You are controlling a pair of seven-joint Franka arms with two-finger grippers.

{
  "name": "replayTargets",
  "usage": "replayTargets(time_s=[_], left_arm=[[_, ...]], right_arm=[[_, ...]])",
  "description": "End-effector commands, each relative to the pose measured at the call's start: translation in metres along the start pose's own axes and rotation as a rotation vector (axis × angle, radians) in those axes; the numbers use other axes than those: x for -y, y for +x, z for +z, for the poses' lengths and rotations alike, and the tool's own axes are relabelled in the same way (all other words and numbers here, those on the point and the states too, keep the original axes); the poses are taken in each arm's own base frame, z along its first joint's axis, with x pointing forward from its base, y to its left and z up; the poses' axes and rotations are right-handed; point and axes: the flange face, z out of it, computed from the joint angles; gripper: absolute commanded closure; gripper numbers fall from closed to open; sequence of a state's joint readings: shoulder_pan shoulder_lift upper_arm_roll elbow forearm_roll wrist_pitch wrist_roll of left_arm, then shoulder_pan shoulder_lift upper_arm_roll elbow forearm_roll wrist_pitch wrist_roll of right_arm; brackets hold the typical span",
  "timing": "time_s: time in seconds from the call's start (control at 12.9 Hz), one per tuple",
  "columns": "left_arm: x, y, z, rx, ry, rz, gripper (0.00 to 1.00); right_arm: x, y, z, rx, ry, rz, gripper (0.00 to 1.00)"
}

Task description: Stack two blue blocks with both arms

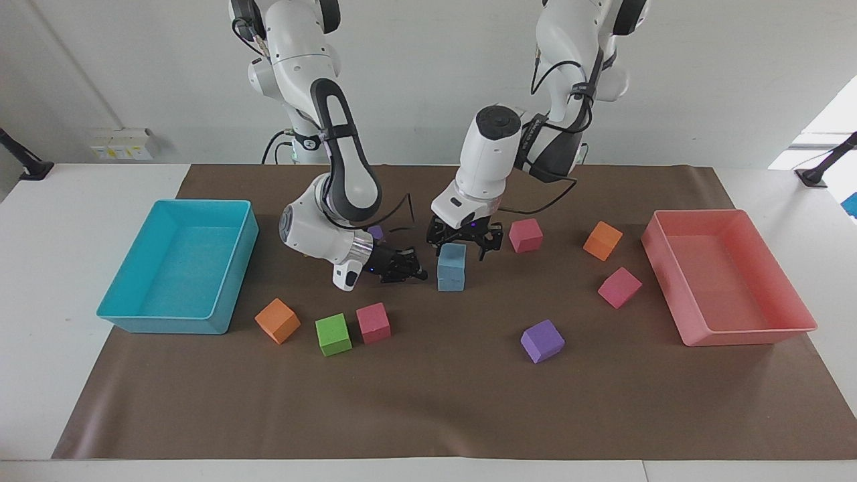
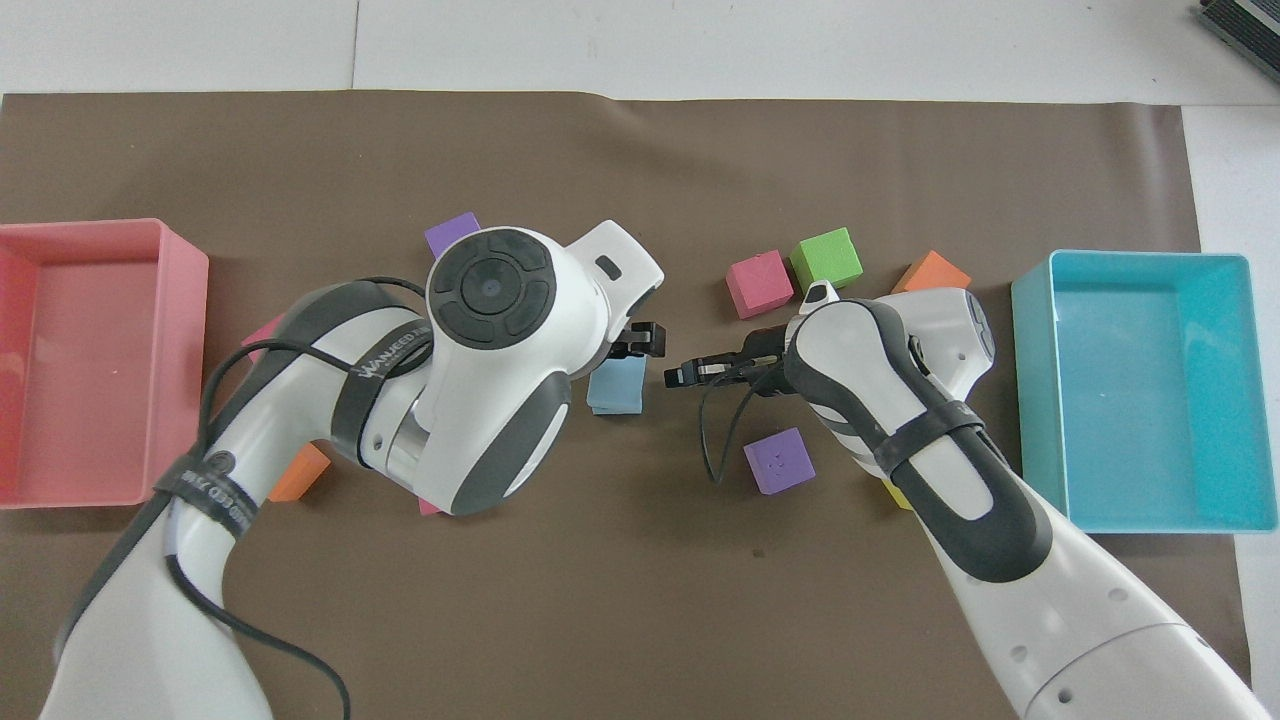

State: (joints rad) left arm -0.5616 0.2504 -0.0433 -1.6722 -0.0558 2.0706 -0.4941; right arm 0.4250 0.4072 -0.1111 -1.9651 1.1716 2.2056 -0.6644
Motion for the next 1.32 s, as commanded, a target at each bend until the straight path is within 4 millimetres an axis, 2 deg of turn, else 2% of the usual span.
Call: replayTargets(time_s=[0.0, 0.08, 0.16, 0.23, 0.31, 0.47, 0.54, 0.62, 0.85, 0.93, 1.01, 1.17, 1.24], left_arm=[[0.072, 0.0, -0.082, -0.007, 0.025, -0.032, 0.0], [0.104, 0.005, -0.101, -0.01, 0.032, 0.002, 0.0], [0.131, 0.008, -0.123, -0.023, 0.037, 0.038, 0.0], [0.16, 0.011, -0.14, -0.028, 0.045, 0.046, 0.0], [0.191, 0.015, -0.158, -0.031, 0.053, 0.027, 0.0], [0.234, 0.011, -0.195, -0.012, 0.066, -0.008, 0.0], [0.255, 0.008, -0.208, 0.0, 0.074, -0.035, 0.0], [0.268, 0.007, -0.219, 0.004, 0.085, -0.045, 0.0], [0.301, 0.011, -0.229, 0.065, 0.082, 0.011, 0.0], [0.3, 0.007, -0.234, 0.063, 0.079, 0.053, 0.0], [0.302, 0.002, -0.23, 0.084, 0.076, 0.057, 0.0], [0.303, -0.017, -0.223, 0.124, 0.076, 0.052, 0.0], [0.301, -0.019, -0.225, 0.129, 0.077, 0.049, 0.0]], right_arm=[[0.001, 0.001, -0.021, 0.005, -0.043, -0.064, 1.0], [0.001, 0.003, -0.026, -0.003, -0.045, -0.063, 0.93], [0.004, 0.004, -0.031, -0.009, -0.045, -0.07, 0.74], [0.004, 0.005, -0.035, -0.012, -0.05, -0.075, 0.35], [0.007, 0.006, -0.039, -0.009, -0.066, -0.096, 0.0], [0.012, 0.01, -0.052, 0.017, -0.136, -0.158, 0.0], [0.015, 0.011, -0.061, 0.015, -0.158, -0.152, 0.0], [0.021, 0.012, -0.07, 0.018, -0.191, -0.151, 0.0], [0.035, 0.018, -0.104, 0.038, -0.338, -0.166, 0.0], [0.038, 0.02, -0.114, 0.035, -0.37, -0.172, 0.0], [0.037, 0.021, -0.125, 0.032, -0.397, -0.182, 0.0], [0.029, 0.022, -0.157, 0.031, -0.464, -0.206, 0.0], [0.023, 0.024, -0.175, 0.043, -0.491, -0.209, 0.0]])
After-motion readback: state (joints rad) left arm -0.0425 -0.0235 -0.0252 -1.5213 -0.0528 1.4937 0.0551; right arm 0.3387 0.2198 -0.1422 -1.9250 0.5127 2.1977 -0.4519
